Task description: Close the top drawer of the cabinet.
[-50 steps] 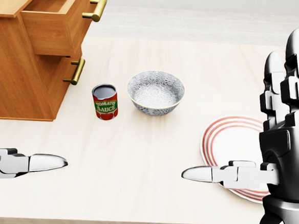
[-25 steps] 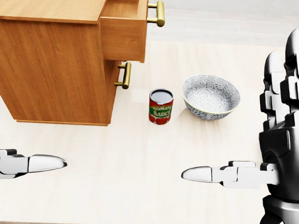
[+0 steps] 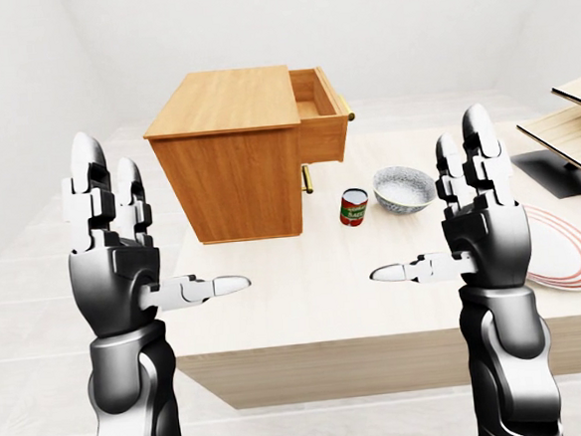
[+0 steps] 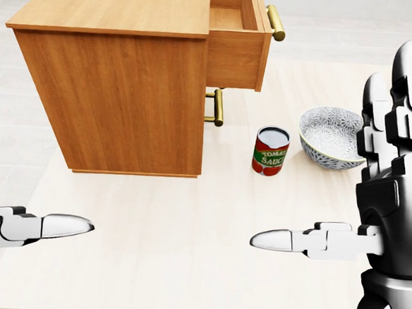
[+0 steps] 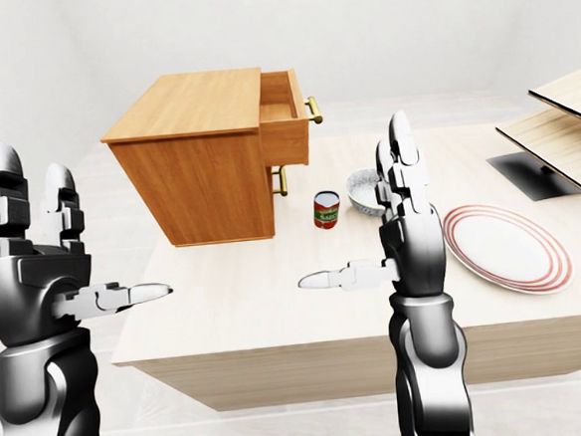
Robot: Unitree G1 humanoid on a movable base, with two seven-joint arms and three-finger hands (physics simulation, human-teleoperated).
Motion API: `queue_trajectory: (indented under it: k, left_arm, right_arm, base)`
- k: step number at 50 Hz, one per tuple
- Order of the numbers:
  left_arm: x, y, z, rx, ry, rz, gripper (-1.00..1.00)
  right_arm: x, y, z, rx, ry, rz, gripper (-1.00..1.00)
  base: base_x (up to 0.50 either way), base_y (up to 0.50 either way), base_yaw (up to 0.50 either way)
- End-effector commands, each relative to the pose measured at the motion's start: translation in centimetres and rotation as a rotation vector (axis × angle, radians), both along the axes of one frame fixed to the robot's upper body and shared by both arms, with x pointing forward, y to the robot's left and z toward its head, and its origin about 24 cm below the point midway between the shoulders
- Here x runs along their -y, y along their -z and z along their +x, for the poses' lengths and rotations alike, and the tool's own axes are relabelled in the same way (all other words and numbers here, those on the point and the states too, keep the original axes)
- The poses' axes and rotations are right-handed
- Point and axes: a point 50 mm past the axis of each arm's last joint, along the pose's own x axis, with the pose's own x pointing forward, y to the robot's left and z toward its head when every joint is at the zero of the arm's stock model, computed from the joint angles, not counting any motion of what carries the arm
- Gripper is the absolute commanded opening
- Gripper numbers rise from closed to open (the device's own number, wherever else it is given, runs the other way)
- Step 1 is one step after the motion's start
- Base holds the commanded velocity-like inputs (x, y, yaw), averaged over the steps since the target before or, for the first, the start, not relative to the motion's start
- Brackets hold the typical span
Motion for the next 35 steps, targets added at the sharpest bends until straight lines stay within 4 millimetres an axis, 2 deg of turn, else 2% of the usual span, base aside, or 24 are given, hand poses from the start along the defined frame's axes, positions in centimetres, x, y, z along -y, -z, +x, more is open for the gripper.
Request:
queue_trajectory:
  k: [1,12,35]
  left_arm:
    - [0.10,0.16,0.06,-0.008,0.003,0.000,1.00]
    - [0.13,0.16,0.07,-0.008,0.004,-0.001,1.00]
    - [0.12,0.36,0.25,-0.019,0.006,0.002,1.00]
  right_arm:
    - [0.14,0.13,0.06,-0.005,0.004,0.016,1.00]
    - [0.25,0.22,0.12,-0.010,0.001,0.025,1.00]
    - [0.03,0.53,0.17,-0.026,-0.006,0.009,1.00]
  base:
    - [0.00,0.00,0.00]
    - [0.02,0.00,0.00]
    - [0.49,0.00,0.00]
